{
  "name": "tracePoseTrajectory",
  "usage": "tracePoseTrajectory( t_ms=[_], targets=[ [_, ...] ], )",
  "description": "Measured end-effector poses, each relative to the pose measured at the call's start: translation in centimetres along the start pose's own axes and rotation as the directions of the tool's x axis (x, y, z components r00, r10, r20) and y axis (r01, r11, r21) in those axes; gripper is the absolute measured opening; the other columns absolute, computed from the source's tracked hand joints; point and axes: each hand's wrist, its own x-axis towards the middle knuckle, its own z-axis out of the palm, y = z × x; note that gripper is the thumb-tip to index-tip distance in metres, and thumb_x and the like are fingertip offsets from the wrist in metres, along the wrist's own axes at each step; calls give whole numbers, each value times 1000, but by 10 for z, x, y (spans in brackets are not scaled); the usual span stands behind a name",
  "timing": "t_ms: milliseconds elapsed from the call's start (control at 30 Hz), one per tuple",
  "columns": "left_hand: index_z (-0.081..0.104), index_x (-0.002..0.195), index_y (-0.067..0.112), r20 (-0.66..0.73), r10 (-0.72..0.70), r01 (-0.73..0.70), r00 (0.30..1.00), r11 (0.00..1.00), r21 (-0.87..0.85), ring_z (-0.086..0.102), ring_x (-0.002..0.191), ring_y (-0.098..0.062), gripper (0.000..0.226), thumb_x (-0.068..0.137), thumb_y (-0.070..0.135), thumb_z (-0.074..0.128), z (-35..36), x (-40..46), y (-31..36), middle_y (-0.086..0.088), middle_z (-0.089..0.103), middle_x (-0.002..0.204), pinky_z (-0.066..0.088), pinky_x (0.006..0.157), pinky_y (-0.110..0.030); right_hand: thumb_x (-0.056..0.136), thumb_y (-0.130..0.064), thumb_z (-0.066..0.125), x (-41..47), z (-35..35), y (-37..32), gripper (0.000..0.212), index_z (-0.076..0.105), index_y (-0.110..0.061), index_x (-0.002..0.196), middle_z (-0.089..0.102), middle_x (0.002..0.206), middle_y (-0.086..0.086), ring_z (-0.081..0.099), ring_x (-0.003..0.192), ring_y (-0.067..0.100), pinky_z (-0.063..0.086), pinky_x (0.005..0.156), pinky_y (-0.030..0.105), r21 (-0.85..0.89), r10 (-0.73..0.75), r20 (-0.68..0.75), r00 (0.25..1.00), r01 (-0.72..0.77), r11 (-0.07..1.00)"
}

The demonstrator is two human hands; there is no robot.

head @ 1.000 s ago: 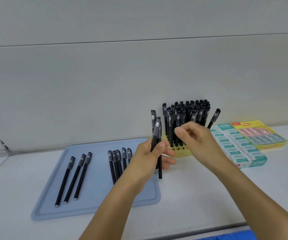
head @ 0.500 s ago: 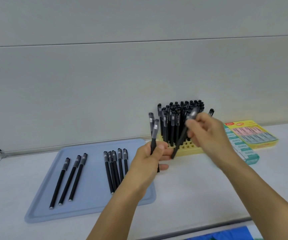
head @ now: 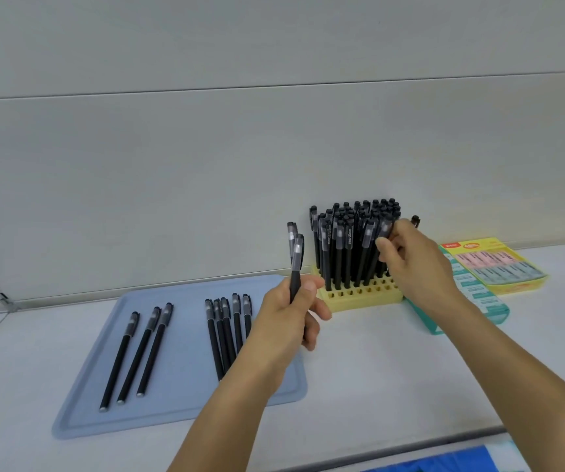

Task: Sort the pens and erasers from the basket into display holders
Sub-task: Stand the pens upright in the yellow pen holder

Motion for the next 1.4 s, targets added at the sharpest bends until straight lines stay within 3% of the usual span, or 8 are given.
tracePoseTrajectory(
  t_ms=[200, 300, 433, 533, 633, 733, 1067, 1400],
  targets=[
    [45, 96, 15, -27, -66, 64, 997, 995, -76, 25, 43, -9, 6, 99, 20, 44, -1, 3, 1, 4, 49, 64, 22, 39, -20, 96, -40, 53, -5, 4, -4, 19, 43, -25, 94, 59, 77, -10, 55, 74, 18, 40, 62, 34, 16, 115, -26, 993, -114, 993],
    [44, 93, 11, 8, -38, 39, 999, 995, -91, 24, 44, -10, 3, 93, 13, 41, 1, 3, 3, 6, 48, 58, 20, 40, -22, 91, -43, 58, -22, 2, -20, 20, 48, -26, 95, 57, 71, -7, 55, 68, 9, 41, 61, 33, 313, 138, -127, 982, -93, 945],
    [54, 111, 9, 138, 15, -9, 990, 999, -44, 33, 52, -11, 20, 103, 20, 40, 13, 2, 3, 2, 56, 72, 24, 45, -24, 95, -33, 60, -36, -3, -46, 20, 66, -20, 81, 57, 56, -15, 46, 47, 0, 34, 47, 9, 686, -120, 287, 950, -116, 718],
    [60, 110, 18, 134, 46, -53, 990, 997, 50, 57, 69, -14, 22, 105, 22, 39, 21, 1, 2, -2, 67, 86, 46, 51, -26, 95, -26, 60, -30, -12, -43, 23, 67, -15, 76, 49, 51, -7, 36, 42, 4, 30, 40, 12, 758, -74, 264, 962, -159, 633],
    [61, 110, 21, 39, 30, -32, 999, 998, 54, 65, 92, -18, 22, 105, 24, 40, 17, 3, -2, -4, 70, 102, 56, 65, -30, 96, -29, 57, -17, -25, -22, 24, 62, -17, 76, 53, 54, -5, 40, 44, 7, 33, 42, 19, 650, 89, 30, 996, -86, 755],
    [61, 109, 25, 36, -5, 4, 999, 999, 42, 60, 62, -13, 22, 105, 30, 39, 12, 4, -4, -1, 69, 85, 46, 47, -25, 98, -36, 51, -6, -32, -2, 27, 57, -20, 77, 61, 64, -4, 48, 52, 9, 39, 53, 29, 408, 95, -88, 992, -51, 912],
    [58, 93, 14, -49, -103, 99, 993, 992, -72, 26, 47, -10, 24, 96, 17, 34, 13, 10, -6, 1, 50, 61, 18, 40, -20, 100, -33, 45, 4, -9, 6, 28, 54, -9, 88, 67, 81, 9, 62, 80, 30, 52, 76, 47, 54, 75, 102, 992, -80, 995],
    [64, 103, 39, 1, 32, -32, 999, 999, 27, 33, 48, -7, 23, 102, 37, 41, 16, 10, -8, 5, 50, 66, 27, 43, -18, 92, -35, 63, 8, -14, -3, 19, 64, -23, 77, 70, 66, -5, 64, 58, 13, 57, 70, 40, 38, 50, 218, 975, -60, 998]
  ],
)
